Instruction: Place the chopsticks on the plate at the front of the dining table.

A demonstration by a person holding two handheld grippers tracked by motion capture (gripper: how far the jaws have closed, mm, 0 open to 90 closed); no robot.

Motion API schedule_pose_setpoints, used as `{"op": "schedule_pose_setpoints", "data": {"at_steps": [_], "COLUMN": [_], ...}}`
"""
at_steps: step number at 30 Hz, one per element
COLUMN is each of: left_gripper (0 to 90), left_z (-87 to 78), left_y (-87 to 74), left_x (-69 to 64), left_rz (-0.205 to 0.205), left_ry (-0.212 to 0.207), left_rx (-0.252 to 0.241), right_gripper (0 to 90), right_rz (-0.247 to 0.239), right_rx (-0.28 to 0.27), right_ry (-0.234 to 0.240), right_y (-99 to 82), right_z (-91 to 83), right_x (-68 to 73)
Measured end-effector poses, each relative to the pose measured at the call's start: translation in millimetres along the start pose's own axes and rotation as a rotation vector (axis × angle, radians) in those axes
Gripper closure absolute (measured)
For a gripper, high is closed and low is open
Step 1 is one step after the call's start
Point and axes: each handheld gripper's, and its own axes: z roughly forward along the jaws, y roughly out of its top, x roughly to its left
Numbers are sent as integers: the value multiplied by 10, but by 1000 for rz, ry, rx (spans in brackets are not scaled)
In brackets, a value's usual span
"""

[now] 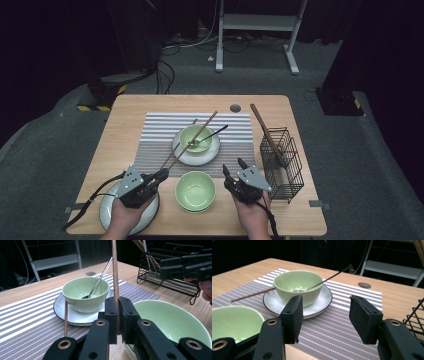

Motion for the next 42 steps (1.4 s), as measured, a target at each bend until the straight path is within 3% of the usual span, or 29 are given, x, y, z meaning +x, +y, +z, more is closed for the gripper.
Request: {"op": "schedule_pose_setpoints", "data": {"at_steps": [13,24,40,42], "left_gripper": [850,851,851,851], "left_z": [16,77,190,211], "left_y": [40,131,149,147], "left_x": [64,257,559,578], "left_rz": [0,-6,-21,-39], "left_ry": [24,77,147,148], "left_rx": [-3,12,63,64], "right_gripper": [429,428,429,429], "right_rz": [8,18,27,33], "right_rx": [57,85,99,104], "right_ry": [4,31,16,18], "right_y": [-228,-316,-365,-374], "right_z": [74,93,86,95], "right_x": [11,32,-38,-39]}}
